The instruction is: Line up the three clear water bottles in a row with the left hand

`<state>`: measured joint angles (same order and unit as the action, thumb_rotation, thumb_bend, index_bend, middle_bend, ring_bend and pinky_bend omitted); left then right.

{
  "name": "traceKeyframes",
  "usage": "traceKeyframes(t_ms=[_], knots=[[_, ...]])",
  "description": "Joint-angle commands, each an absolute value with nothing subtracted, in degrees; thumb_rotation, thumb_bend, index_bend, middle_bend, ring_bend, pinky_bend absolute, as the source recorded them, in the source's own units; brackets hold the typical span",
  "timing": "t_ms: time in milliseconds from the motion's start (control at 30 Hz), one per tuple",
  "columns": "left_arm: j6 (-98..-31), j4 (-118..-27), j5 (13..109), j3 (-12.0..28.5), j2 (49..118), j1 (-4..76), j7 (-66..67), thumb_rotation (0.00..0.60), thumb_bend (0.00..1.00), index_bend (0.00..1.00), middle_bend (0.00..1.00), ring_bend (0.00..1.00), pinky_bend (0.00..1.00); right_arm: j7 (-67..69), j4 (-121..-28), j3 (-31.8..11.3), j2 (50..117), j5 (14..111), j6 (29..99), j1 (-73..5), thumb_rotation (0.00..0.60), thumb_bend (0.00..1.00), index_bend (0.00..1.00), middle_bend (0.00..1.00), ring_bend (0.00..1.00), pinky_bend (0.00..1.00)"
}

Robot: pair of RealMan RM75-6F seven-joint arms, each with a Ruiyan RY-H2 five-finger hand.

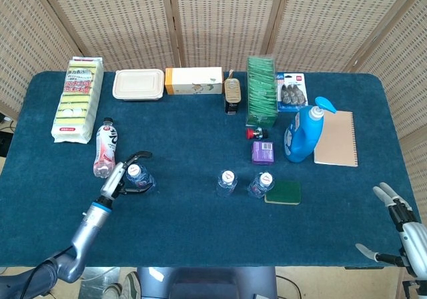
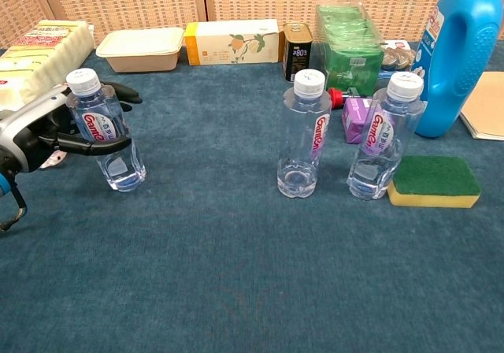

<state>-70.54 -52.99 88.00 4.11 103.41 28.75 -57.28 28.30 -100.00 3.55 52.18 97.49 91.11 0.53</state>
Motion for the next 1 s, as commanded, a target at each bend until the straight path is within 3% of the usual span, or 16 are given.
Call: traceKeyframes(t_ms=[33, 500, 767, 1000], knots=[[-70.7, -53.7, 87.5, 4.6, 103.5, 28.7, -56.2, 0.6, 0.24, 0.54, 0.38, 0.3, 0.47, 28.4, -99.9, 3.6, 52.2, 97.5, 91.1, 0.5, 0.6, 0.0, 0.01, 0.0, 0.0, 0.0], [-72.0, -60.8, 88.0, 6.4, 101.5, 30.4, -50.7, 0.6, 0.24, 0.58, 0.43, 0.33, 0.48, 28.0, -100.1, 3.8, 52.2, 97.9, 91.0, 0.4, 0.6, 0.0, 0.01, 0.0, 0.0, 0.0], [-67.2, -68.5, 87.1, 10.0, 102.9, 36.5, -41.5, 0.6, 0.24, 0.58, 0.43, 0.33, 0.48, 28.0, -100.2, 3.7, 52.2, 97.5, 90.9, 0.3, 0.6, 0.0, 0.01, 0.0, 0.0, 0.0], [-64.1, -69.7, 84.9, 10.9, 105.9, 39.0, -34.7, 0.6, 0.24, 0.58, 0.43, 0.33, 0.48, 29.2, -99.5, 3.5, 52.1, 96.8, 90.7, 0.2, 0.6, 0.0, 0.01, 0.0, 0.0, 0.0]])
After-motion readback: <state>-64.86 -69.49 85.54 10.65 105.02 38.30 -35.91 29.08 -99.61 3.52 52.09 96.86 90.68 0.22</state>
